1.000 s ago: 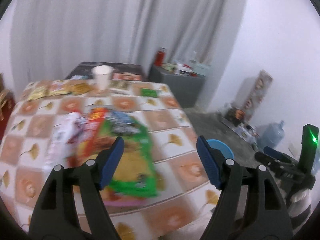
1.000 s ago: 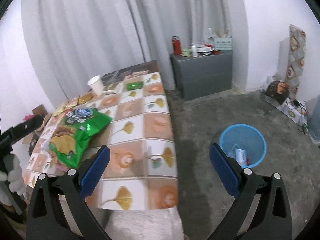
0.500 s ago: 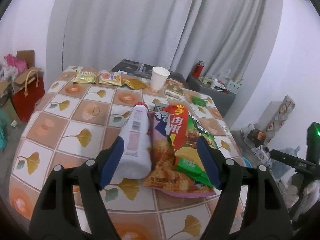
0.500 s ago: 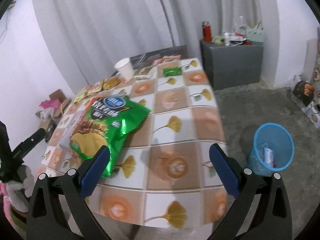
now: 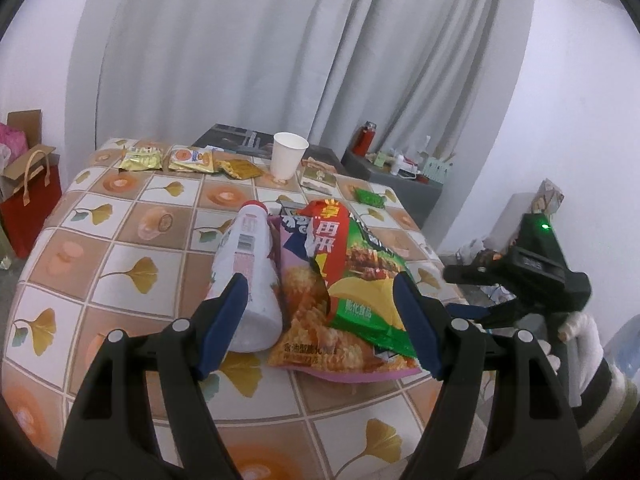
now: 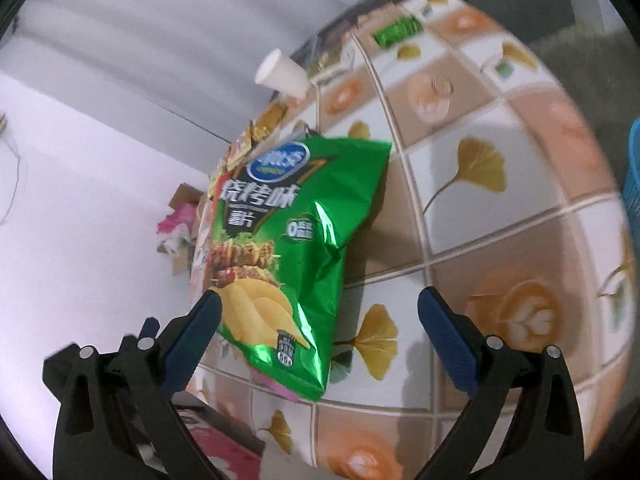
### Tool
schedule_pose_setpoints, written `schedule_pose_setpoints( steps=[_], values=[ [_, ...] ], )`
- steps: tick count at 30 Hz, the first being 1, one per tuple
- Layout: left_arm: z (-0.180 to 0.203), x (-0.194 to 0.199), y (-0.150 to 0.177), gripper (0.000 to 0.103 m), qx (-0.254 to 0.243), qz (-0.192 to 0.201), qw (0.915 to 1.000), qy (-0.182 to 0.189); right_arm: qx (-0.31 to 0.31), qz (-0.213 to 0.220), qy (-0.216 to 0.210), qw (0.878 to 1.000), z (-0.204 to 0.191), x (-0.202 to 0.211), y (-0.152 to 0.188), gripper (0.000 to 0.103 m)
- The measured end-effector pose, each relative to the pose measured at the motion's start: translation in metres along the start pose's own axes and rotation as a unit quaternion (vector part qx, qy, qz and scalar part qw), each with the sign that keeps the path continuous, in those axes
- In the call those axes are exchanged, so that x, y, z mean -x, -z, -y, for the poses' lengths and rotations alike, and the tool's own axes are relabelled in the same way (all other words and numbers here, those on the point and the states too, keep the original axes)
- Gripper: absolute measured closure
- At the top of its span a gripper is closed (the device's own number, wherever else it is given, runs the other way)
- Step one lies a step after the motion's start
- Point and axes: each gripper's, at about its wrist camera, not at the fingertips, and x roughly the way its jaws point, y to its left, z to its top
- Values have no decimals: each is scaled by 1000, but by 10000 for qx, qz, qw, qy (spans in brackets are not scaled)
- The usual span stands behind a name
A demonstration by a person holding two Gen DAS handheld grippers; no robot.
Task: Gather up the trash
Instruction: 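Reach both tools toward the green chip bag and white bottle on the table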
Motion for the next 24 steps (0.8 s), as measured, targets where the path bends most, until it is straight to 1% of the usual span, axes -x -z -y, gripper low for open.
schedule_pose_setpoints(
  steps=[2,6,10,14,18,19,24],
  values=[
    [-3,-1,2,32,0,-31,10000,-40,-2,-60,-11,10000,0,-6,0,10],
    [-14,-3,3,33,154,-97,9997,-148,39,-170,-21,9998,-2,-16,1,12],
    [-18,-1,2,37,258,-62,9996,-25,-43,-195,-71,9998,0,-19,-1,15],
    [-12,0,2,41,200,-35,9996,193,-98,-201,-136,9997,2,-21,-4,18],
    [-5,-4,3,48,138,-112,9993,333,-186,-166,-195,9995,6,-25,-10,22],
    [-4,-5,3,49,136,-131,9992,348,-222,-161,-204,9994,7,-26,-11,24],
    [-4,-7,2,49,145,-172,9994,274,-280,-153,-254,9992,10,-28,-13,25]
  ],
)
